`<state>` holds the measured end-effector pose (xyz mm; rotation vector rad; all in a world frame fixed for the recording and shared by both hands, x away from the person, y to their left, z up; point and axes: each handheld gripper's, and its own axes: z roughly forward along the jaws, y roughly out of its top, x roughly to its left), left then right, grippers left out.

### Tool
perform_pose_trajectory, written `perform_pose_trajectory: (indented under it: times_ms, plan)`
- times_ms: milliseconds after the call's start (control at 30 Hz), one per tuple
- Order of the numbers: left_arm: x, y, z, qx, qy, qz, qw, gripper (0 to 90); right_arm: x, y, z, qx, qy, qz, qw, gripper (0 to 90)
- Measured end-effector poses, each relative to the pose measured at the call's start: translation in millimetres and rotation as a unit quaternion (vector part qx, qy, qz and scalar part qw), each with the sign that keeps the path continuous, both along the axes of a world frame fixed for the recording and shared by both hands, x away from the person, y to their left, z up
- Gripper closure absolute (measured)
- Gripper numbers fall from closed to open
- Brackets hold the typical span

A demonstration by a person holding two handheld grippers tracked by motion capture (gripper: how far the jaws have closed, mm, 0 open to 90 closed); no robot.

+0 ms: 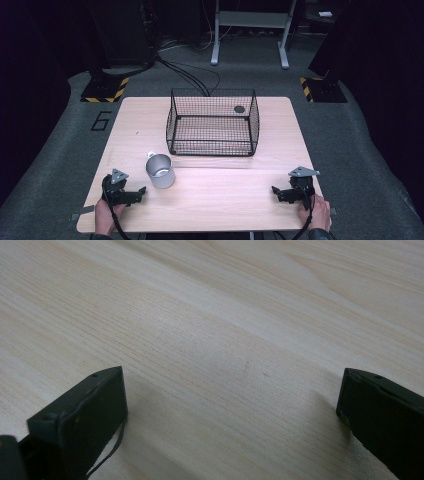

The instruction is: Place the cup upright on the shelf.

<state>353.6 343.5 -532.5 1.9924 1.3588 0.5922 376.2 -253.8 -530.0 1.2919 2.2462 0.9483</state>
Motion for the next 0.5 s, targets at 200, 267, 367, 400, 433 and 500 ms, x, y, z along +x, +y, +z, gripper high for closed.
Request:
perform_pose_trajectory:
  times_ms: [200,267,367,400,433,500]
  plan:
    - [-0.2,-0.1,0.2,0.0,0.002,0.001,1.0,0.1,1.5,-1.1,0.2,-0.003,0.0,0.009,1.0,0.0]
    - [0.0,-0.1,0.2,0.0,0.001,0.001,1.0,0.1,1.7,-1.2,0.2,-0.003,-0.001,0.01,0.9999,0.0]
    - [-2.4,-2.8,-0.5,-0.004,-0.001,0.02,0.9998,0.1,2.2,-1.3,0.1,-0.002,-0.001,0.012,0.9999,0.0]
    - [-3.7,-3.6,-0.1,-0.004,0.001,0.027,0.9996,0.1,2.1,-1.3,0.1,-0.002,-0.001,0.012,0.9999,0.0]
    - [-4.2,-4.2,0.1,-0.002,0.001,0.032,0.9995,0.1,2.2,-1.3,0.1,-0.002,-0.001,0.012,0.9999,0.0]
    - [-5.0,-4.7,0.4,-0.001,0.003,0.036,0.9993,0.1,2.2,-1.3,0.1,-0.002,-0.001,0.012,0.9999,0.0]
